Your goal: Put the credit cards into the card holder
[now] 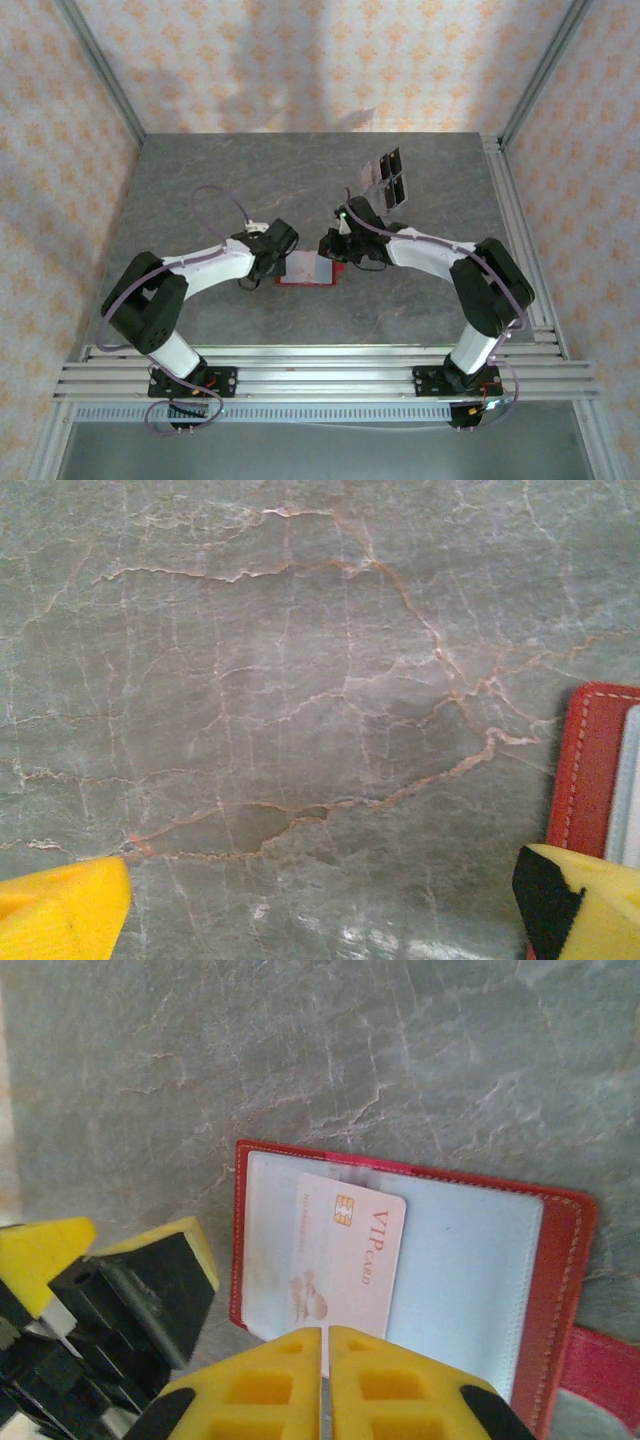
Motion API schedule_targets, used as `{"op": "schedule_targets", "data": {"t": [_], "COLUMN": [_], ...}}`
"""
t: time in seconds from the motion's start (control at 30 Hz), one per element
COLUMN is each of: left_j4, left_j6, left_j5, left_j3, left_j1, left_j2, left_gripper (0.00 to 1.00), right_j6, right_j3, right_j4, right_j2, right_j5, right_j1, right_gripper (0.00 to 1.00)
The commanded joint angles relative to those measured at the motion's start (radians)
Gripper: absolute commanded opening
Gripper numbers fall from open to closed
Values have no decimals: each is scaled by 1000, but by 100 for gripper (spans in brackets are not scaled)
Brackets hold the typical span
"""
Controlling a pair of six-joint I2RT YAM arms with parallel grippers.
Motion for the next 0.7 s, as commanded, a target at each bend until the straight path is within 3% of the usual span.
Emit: {"op": "schedule_targets", "data": {"t": [0.0, 0.67], "left_j4": [12, 62], "left_j6": [22, 21], "left_j5": [-4, 15], "left_j3": [-21, -72], "left_j1": [17, 28], "left_j2": [-18, 15], "left_gripper": [100, 100], "right_j6": [-66, -52], "right_j3": [50, 142], "right_j4": [-197, -202], "right_j2": [37, 183], "right_j5": [53, 64], "right_j1": [6, 62], "right_gripper": [3, 0]}}
